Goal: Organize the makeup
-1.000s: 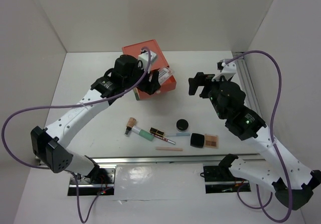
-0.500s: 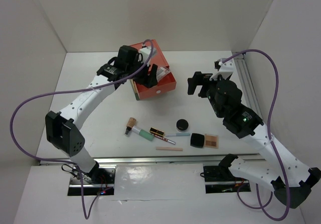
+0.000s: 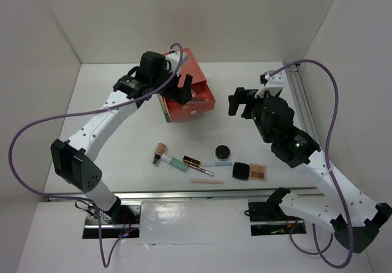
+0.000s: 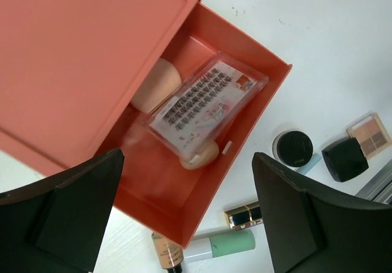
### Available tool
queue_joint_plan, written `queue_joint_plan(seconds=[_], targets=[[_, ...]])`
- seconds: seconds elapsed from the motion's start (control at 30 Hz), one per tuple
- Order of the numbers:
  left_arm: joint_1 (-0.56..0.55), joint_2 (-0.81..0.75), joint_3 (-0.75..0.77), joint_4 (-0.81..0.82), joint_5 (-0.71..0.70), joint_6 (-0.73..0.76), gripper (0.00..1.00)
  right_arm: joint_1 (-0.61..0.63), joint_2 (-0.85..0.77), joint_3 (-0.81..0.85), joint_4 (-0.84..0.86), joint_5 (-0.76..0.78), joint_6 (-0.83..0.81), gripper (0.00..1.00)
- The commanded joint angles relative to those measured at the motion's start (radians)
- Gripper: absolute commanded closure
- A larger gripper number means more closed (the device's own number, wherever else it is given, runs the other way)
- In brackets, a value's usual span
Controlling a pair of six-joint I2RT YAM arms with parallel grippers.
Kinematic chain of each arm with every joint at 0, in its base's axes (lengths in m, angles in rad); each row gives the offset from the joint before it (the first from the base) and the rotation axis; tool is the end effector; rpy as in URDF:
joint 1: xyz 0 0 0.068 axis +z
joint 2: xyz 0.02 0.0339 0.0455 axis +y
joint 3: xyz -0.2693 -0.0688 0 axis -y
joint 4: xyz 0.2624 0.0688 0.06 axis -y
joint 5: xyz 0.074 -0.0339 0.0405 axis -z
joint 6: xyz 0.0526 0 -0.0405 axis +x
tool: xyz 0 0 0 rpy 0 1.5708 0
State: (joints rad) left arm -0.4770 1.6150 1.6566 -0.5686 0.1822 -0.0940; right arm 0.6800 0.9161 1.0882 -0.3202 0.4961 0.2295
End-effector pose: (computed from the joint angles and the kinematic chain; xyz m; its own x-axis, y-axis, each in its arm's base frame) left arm 0.3512 -0.1922 0.3902 -0.5003 0.1546 -0.8519 0.5461 0.8199 -0.1719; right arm 0.1893 0.1209 0.4134 -0.1543 0.1326 -0.9791 -0.1559 0.9753 0.1566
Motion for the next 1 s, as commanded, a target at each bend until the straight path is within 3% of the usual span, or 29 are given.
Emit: queue_joint_plan(seconds=[0.0,0.17,0.3,0.33,0.5,0.57,0.7,0.8,0.83,0.97], targets=[[0.026,-0.063,0.032,-0.001,-0.061,-0.082,0.00,-0.007,0.013,0.036,0.026,-0.059,-0.039,0.00],[0.167,-0.024,0.121,-0.075,-0.116,-0.248,0.00,-0.007,0.111,0.024,0.004,-0.185,-0.050,0.05],[0.222,0.065,0.175,-0.096,-0.142,-0.312,0.00,-0.007,0.181,-0.036,0.056,-0.267,-0.038,0.21],[0.222,0.083,0.186,-0.096,-0.142,-0.341,0.00,-0.007,0.208,-0.045,0.073,-0.298,-0.038,0.30],[0.268,0.190,0.210,-0.096,-0.158,-0.395,0.03,0.013,0.302,-0.054,0.160,-0.321,-0.038,0.31],[0.268,0.224,0.224,-0.087,-0.129,-0.395,0.05,0.023,0.345,-0.054,0.182,-0.341,-0.038,0.37],[0.259,0.293,0.247,-0.086,-0.142,-0.414,0.16,0.046,0.420,-0.054,0.222,-0.366,-0.068,0.42],[0.248,0.306,0.238,-0.086,-0.133,-0.414,0.29,0.069,0.495,-0.025,0.233,-0.366,-0.078,0.49],[0.248,0.306,0.223,-0.086,-0.133,-0.427,0.38,0.069,0.512,-0.010,0.253,-0.357,-0.078,0.54],[0.238,0.296,0.171,-0.065,-0.142,-0.428,0.48,0.090,0.578,0.016,0.351,-0.323,-0.067,0.57]])
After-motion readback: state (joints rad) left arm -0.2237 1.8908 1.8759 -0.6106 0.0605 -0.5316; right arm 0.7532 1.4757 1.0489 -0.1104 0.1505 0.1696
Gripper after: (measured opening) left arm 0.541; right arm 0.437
